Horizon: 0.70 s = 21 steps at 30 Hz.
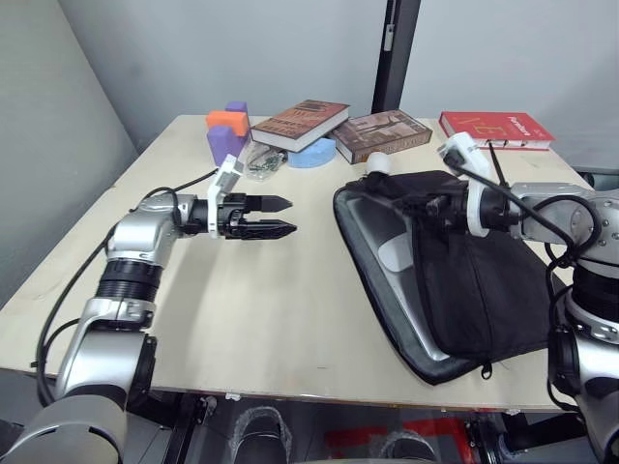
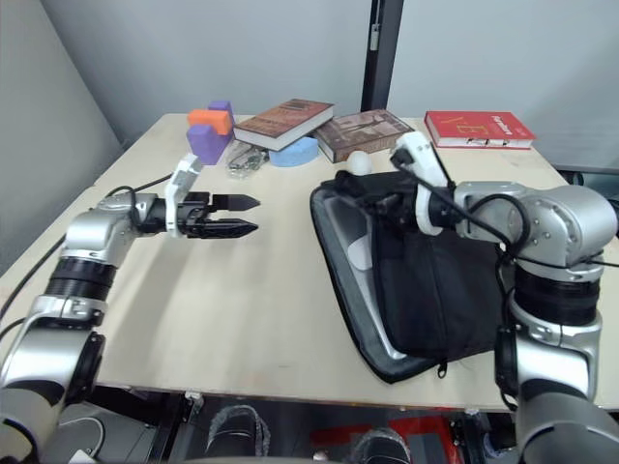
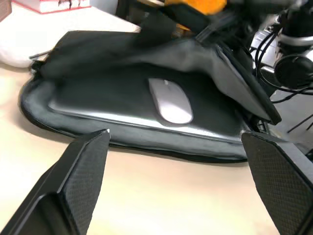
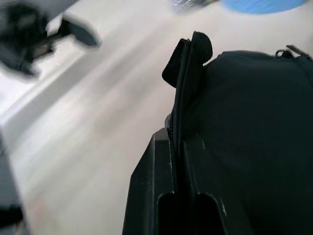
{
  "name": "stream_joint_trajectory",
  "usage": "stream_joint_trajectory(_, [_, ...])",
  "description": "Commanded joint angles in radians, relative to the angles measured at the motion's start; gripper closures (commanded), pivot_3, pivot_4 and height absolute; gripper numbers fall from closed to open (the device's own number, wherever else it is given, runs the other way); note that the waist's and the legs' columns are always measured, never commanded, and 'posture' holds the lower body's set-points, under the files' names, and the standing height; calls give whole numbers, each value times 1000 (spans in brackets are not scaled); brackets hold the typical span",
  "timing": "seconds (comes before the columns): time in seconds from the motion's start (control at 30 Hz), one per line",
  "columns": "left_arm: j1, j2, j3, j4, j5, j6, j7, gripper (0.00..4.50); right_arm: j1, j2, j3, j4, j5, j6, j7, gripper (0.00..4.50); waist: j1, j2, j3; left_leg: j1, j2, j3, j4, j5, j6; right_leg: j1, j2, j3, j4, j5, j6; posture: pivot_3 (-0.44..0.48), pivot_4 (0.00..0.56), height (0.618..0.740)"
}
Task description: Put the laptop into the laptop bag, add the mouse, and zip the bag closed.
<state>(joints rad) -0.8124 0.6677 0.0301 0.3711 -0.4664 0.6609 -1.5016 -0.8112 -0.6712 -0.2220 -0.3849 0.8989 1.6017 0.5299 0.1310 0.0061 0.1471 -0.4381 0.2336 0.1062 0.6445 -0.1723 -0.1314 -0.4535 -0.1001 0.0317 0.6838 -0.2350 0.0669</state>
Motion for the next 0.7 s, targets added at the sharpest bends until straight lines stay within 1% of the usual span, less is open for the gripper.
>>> stream_joint_trajectory(0.03, [29,98,6,-97,-29,7,-83,43,3,-24,22,-69,48,-48,63,4500,-4,0,0,0,0,0,0,0,0,0,0,0,0,0,0,0,150,707])
stream_joint_trajectory(0.1, [55,163,3,-144,-64,31,-109,43,23,-38,33,-100,64,-68,89,4500,-7,0,0,0,0,0,-1,0,-1,0,0,0,0,0,0,0,150,707])
stream_joint_trajectory(0.17, [76,208,4,-173,-88,42,-113,43,41,-52,36,-119,75,-90,107,4500,-6,0,0,0,0,0,-1,0,-1,0,0,0,0,0,0,0,150,707])
stream_joint_trajectory(0.27, [88,235,19,-167,-88,32,-100,43,73,-81,44,-141,83,-131,142,4500,1,0,0,0,0,0,0,-1,-2,0,0,0,1,0,0,0,150,707])
stream_joint_trajectory(0.43, [82,221,28,-149,-112,47,-65,0,127,-162,87,-135,55,-214,209,2753,5,0,0,1,0,0,2,-1,-2,1,0,0,3,0,0,0,150,707])
stream_joint_trajectory(0.5, [70,215,24,-132,-114,50,-63,0,152,-219,96,-132,40,-257,259,2151,7,0,0,1,0,0,3,-1,-2,1,0,0,4,0,0,0,150,707])
stream_joint_trajectory(0.53, [62,214,20,-119,-111,49,-65,0,166,-252,96,-122,29,-278,282,1759,8,0,0,1,0,0,3,-1,-2,1,0,0,4,0,0,0,150,707])
stream_joint_trajectory(0.67, [28,211,-3,-56,-83,35,-77,0,251,-373,34,-86,9,-372,383,366,16,0,0,1,0,0,4,-1,-1,1,0,1,4,0,0,0,150,707])
stream_joint_trajectory(0.7, [-2,193,-16,-9,-63,33,-57,0,318,-413,-29,-80,-1,-405,429,47,17,0,0,1,0,0,4,-1,-1,1,0,1,4,0,0,0,150,707])
